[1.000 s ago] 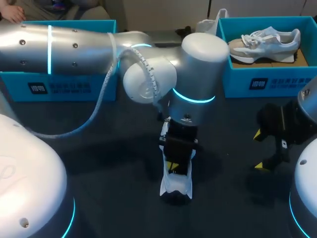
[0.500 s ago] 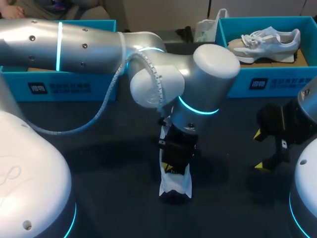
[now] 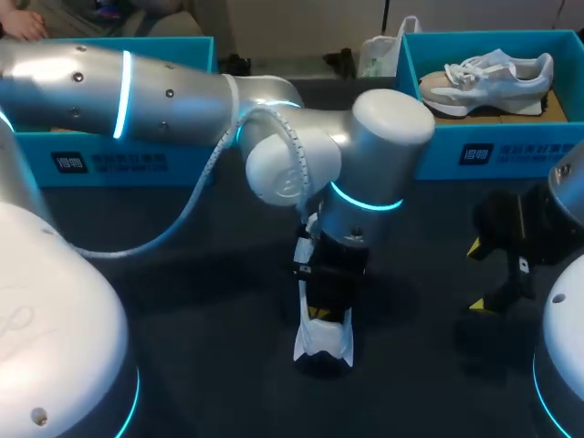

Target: Take the shoe out of the shoebox, open the shoe tongue, remove and reinsert the insole, then place the shoe into the shoebox

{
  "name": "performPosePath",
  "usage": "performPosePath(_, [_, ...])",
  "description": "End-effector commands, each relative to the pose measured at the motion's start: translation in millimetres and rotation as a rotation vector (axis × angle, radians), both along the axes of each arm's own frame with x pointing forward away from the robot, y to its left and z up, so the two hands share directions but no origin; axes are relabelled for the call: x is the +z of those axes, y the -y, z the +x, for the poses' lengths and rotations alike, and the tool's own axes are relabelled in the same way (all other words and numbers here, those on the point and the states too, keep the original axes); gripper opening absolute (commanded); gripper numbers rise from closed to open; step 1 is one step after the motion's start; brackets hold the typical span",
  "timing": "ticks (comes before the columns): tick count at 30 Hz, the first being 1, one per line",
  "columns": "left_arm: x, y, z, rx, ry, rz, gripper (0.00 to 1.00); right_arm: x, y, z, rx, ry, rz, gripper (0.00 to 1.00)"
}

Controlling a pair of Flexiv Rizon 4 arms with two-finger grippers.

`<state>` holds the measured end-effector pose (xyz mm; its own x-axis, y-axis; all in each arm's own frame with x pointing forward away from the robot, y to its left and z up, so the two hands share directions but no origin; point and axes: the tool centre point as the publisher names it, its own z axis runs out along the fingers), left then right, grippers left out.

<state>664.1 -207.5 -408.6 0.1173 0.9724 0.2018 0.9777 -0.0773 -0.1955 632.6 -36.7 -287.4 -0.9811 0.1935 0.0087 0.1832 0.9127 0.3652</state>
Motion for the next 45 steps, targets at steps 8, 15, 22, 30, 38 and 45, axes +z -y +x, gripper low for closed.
performPosePath(8, [12,-9,6.3,0.014,-0.027,-0.131,0.00,-1,0,-1.4,-0.002,0.002,-0.002,1.00])
performPosePath(15, [35,-3,-1.8,0.001,-0.039,-0.166,0.00,-1,0,-1.4,-0.002,0.002,-0.002,1.00])
performPosePath(22, [27,11,-28.6,-0.059,-0.095,-0.157,0.00,-1,0,-1.4,-0.002,0.002,-0.002,1.00])
performPosePath(30, [0,13,-30.0,-0.046,-0.106,-0.165,0.00,-1,0,-1.4,-0.002,0.002,-0.002,1.00])
performPosePath(38, [-3,8,0.0,0.009,-0.019,-0.158,0.00,-1,0,-1.4,-0.002,0.002,-0.002,1.00])
performPosePath(45, [26,7,-8.3,-0.009,-0.026,-0.188,0.00,-1,0,-1.4,-0.002,0.002,-0.002,1.00])
